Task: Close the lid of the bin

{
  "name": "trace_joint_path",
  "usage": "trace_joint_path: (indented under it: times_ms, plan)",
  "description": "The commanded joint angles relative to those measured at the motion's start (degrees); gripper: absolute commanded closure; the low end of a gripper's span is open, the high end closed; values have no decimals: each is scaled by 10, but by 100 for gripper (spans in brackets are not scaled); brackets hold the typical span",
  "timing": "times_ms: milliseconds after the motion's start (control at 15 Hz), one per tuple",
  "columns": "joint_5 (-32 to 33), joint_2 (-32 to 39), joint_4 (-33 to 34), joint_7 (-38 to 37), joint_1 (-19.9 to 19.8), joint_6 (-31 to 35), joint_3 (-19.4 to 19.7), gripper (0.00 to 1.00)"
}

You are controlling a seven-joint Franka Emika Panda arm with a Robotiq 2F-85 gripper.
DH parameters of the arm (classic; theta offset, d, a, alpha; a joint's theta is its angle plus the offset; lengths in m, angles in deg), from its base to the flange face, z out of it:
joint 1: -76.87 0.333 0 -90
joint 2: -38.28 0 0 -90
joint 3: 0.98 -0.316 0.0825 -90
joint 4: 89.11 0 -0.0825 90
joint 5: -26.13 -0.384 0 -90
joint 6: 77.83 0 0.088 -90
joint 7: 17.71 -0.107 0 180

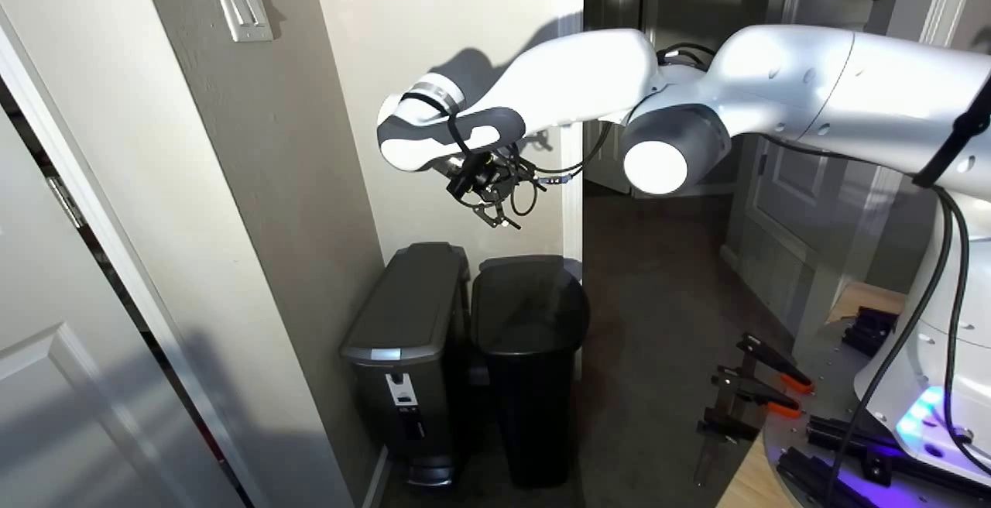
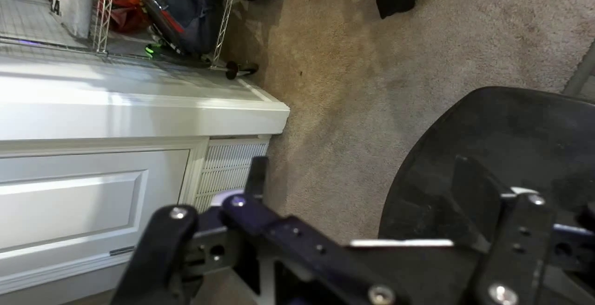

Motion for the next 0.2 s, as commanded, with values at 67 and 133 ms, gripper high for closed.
trace_joint_path:
  times_ms: [67, 133]
  plan:
    - [0, 0, 0, 2, 0, 0, -1, 0]
    - [0, 0, 0, 2, 0, 0, -1, 0]
